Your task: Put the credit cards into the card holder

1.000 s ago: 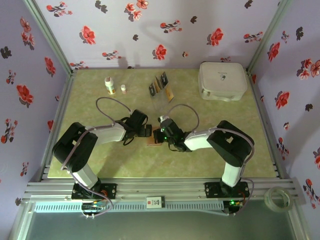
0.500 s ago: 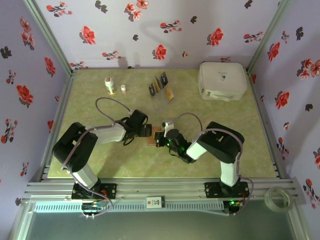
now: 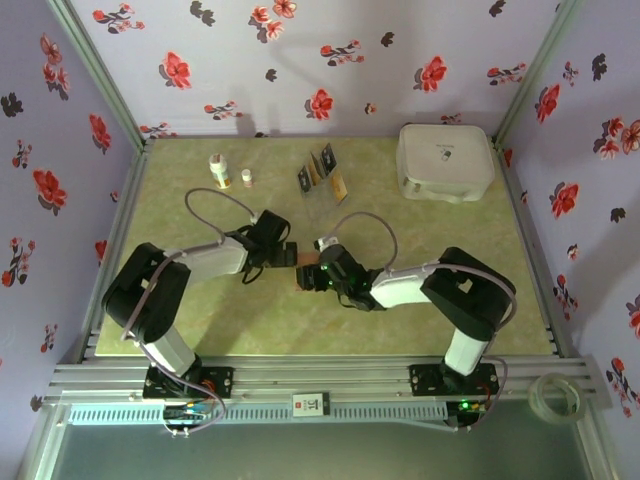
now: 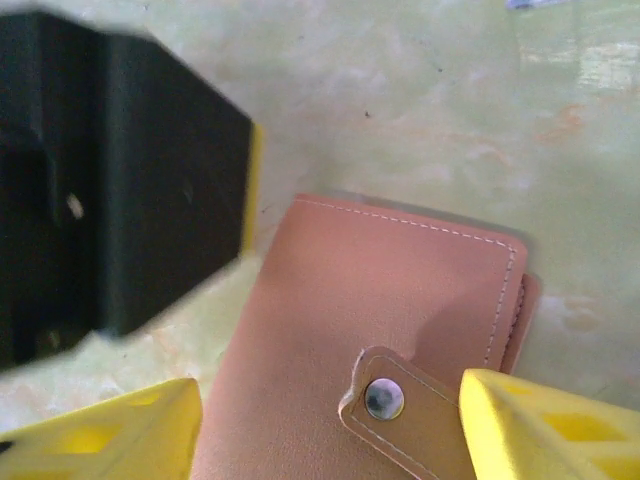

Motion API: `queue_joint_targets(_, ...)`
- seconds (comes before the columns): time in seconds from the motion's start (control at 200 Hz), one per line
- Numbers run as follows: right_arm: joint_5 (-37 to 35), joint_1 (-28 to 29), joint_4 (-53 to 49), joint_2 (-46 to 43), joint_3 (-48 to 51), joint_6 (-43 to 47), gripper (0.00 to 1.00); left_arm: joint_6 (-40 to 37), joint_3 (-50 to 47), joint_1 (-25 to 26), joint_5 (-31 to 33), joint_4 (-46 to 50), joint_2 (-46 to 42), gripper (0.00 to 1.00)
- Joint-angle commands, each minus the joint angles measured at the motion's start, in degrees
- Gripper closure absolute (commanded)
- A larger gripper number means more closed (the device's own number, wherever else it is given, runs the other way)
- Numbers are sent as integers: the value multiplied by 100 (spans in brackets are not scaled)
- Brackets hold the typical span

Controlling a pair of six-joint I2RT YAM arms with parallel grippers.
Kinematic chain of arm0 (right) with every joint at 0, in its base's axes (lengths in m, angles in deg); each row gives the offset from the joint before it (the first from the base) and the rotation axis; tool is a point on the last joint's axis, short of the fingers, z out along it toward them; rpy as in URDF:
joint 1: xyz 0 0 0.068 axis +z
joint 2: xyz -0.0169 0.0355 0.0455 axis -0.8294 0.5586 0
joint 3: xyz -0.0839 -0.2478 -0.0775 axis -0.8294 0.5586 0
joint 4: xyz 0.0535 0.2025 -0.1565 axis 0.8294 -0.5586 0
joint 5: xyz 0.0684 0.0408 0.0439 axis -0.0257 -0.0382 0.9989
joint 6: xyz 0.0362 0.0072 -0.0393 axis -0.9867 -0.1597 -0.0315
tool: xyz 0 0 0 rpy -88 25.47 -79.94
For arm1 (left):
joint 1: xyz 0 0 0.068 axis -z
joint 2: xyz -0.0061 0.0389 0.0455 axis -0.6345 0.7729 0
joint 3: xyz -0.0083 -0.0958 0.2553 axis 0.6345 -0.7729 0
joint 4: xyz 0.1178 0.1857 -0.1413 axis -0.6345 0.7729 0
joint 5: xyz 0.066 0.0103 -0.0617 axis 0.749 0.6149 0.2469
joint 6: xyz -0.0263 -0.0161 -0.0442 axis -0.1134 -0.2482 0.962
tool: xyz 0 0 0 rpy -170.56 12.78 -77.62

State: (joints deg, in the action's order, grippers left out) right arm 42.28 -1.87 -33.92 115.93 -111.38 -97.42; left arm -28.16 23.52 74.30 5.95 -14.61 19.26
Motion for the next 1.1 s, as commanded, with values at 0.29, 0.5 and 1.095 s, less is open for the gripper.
queue_joint_targets(0.29, -37, -564, -3525, -1966, -1306, 479, 0, -757, 303, -1536, -432, 304, -2290, 0)
queue_joint_targets(0.5, -1771, -1321, -3959, -3610, -928, 795, 1, -1267, -658, -2018, 125, -819, -3752, 0)
queue_joint_targets(1.095, -3336, -4033, -1462, -4058, 1309, 1568, 1, -2844, -3304, -2821, 1106, -4495, -3572, 0)
